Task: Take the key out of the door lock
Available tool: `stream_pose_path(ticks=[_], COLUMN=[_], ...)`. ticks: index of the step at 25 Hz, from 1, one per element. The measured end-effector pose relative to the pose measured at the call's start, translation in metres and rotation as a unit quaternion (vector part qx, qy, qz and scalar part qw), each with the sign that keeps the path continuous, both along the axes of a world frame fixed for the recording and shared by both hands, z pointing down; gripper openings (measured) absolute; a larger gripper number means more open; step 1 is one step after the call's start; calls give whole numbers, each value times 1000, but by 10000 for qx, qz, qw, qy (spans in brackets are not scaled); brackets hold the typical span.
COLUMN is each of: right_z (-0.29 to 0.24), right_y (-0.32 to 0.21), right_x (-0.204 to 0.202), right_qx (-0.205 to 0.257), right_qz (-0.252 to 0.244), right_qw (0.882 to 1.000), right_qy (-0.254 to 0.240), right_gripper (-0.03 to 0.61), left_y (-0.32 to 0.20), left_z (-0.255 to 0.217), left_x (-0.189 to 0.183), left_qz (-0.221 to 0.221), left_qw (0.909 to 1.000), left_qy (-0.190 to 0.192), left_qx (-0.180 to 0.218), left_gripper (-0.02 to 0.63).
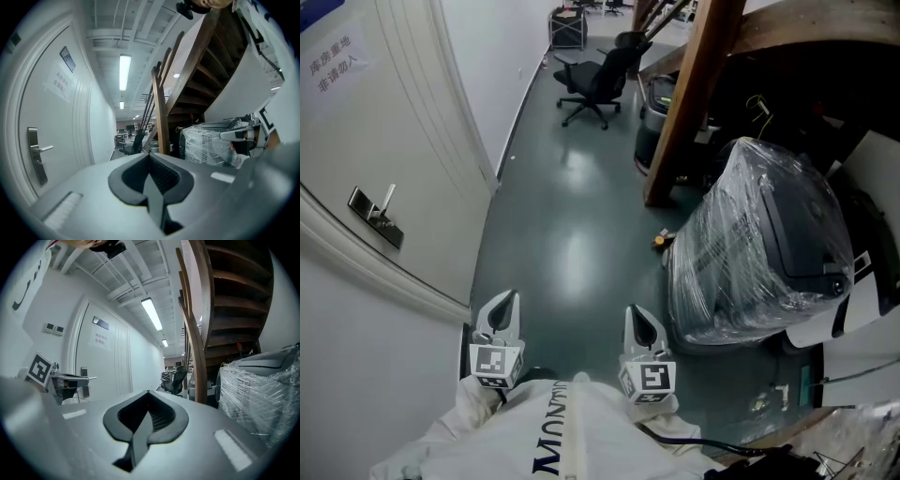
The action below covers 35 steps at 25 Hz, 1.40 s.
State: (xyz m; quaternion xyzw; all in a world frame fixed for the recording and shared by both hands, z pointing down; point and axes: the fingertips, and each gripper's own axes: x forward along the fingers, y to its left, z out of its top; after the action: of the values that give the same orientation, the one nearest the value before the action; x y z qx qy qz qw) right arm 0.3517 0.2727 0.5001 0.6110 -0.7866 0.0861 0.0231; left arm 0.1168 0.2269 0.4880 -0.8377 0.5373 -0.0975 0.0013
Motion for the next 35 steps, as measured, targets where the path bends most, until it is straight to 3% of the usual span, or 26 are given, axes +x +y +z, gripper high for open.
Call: stream_pose_path(ticks=[9, 16, 24, 35], right_z=[10, 16, 14, 3], right_y=[-13, -53, -155, -303], right_x=[8, 11, 3, -54], right_qx=[-106, -191, -230, -251], right_qz=[-4, 107, 73, -477], right_qw=[9999, 9998, 9993, 9980], right_qy=[-7, 31, 276, 333], right_gripper=[0, 0, 0, 0], left_y=[-16, -65, -166, -293], left_z=[9, 16, 20, 16], left_x=[7, 16, 15, -38], left_qz=[3, 186, 211, -189], left_qw=[10000, 9998, 9994, 9994], left_qy=[-42, 45, 249, 285], left_qx=[-82, -105, -71, -112], left_gripper=[0, 0, 0, 0])
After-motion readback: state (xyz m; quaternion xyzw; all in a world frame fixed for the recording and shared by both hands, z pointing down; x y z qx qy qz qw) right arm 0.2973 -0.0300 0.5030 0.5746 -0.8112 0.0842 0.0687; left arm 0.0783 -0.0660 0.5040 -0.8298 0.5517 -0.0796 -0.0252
